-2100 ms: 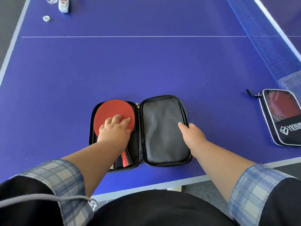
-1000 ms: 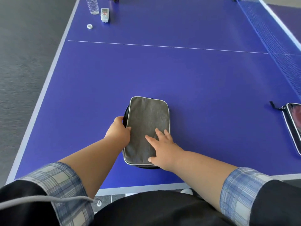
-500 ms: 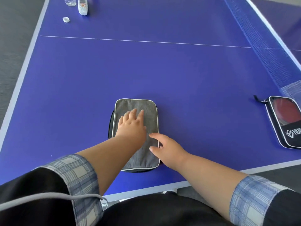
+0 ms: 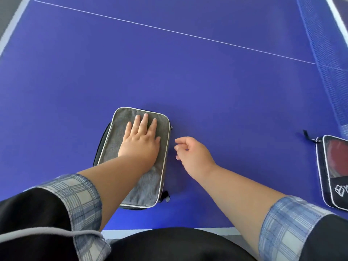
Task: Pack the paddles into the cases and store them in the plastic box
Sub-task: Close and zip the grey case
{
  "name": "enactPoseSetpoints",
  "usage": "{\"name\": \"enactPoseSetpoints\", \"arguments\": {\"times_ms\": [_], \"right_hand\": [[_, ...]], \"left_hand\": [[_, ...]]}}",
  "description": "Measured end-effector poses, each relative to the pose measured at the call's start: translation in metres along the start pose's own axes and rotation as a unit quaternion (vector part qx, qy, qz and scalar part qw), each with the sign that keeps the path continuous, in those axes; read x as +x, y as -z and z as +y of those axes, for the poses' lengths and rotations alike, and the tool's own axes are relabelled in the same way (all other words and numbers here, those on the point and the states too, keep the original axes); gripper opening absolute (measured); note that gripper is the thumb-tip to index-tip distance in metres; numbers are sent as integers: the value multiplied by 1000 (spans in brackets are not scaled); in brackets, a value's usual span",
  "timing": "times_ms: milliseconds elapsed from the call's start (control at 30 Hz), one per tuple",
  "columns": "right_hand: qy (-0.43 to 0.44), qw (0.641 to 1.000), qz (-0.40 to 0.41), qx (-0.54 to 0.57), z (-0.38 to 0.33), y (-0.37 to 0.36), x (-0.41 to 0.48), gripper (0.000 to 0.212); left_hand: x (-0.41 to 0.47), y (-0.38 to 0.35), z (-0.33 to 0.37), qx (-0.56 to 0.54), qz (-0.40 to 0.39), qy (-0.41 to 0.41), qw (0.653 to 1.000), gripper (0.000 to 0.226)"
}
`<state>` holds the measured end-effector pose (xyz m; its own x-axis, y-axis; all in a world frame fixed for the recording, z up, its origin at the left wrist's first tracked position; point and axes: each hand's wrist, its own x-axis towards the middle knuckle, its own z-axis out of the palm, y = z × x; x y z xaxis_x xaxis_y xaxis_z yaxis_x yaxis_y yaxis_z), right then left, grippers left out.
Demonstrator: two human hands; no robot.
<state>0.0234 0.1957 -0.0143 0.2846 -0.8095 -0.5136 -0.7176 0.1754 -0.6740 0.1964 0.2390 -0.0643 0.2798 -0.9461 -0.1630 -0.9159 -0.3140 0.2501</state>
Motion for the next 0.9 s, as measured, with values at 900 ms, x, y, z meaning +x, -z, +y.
{"name": "enactPoseSetpoints", "arguments": {"times_ms": [900], "right_hand": [[334, 780, -105, -519, -82, 16, 160, 17]], "left_hand": [[-8, 12, 4, -46, 27, 7, 999, 49]]}}
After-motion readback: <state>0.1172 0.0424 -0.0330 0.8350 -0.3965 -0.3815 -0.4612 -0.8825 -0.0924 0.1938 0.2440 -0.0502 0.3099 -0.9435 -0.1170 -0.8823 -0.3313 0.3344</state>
